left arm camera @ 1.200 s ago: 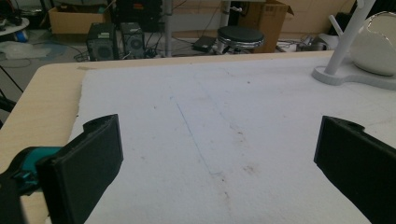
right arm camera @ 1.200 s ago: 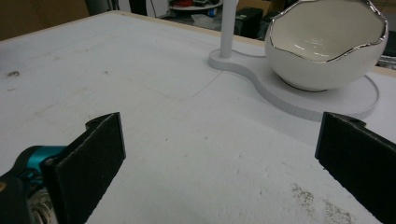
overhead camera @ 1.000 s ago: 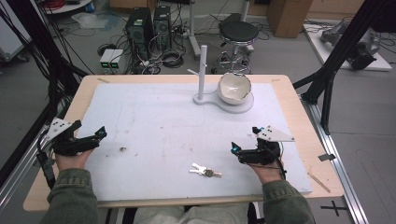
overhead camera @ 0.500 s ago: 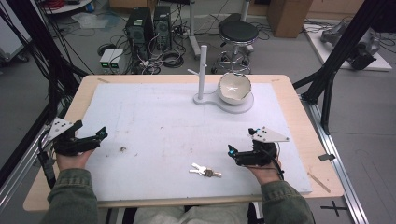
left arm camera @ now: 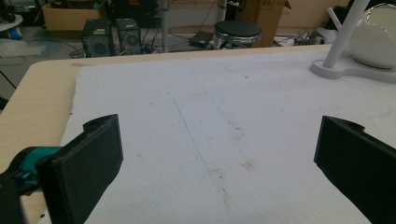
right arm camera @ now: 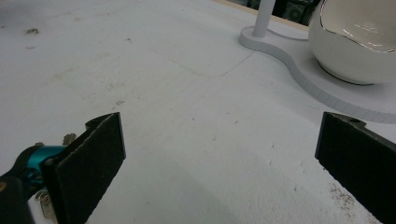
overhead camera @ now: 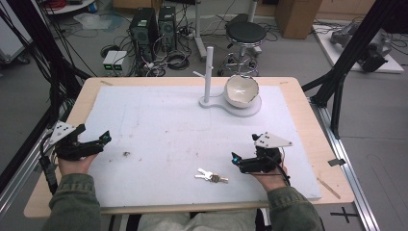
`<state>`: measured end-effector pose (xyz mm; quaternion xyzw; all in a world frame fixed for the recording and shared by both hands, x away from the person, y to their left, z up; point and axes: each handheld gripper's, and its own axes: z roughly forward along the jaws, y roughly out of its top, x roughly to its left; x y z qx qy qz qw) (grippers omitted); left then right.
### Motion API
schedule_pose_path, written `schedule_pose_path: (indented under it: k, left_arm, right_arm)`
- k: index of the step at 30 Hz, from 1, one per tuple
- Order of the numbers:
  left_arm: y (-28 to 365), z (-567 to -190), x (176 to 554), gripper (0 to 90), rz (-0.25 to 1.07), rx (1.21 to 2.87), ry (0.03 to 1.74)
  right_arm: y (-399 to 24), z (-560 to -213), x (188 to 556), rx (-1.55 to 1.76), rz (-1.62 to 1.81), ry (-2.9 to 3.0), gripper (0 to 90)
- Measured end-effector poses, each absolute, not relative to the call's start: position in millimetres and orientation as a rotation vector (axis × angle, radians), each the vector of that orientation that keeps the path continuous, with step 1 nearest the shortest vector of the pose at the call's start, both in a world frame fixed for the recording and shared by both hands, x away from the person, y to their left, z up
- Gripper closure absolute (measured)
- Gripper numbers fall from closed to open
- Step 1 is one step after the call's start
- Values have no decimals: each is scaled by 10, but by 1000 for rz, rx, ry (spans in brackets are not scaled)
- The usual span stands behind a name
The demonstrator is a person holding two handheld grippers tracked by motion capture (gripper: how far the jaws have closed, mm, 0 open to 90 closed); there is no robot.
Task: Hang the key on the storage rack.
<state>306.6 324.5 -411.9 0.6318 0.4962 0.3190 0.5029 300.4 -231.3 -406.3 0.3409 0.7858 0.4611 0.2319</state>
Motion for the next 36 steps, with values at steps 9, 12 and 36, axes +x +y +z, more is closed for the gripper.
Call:
schedule_pose_path:
  k: [9,12,36]
  left_arm:
    - [3238,-4125,3074,17,765,1529,1198]
    - [3237,-4127,3077,17,765,1533,1197]
    - [3231,-4133,3087,17,758,1540,1194]
  right_arm:
    - [-2273,-4082,3001,921,1252,2190,5]
    - [-2248,-4094,2999,919,1249,2211,6]
    - [-2132,-4155,3001,874,1230,2338,6]
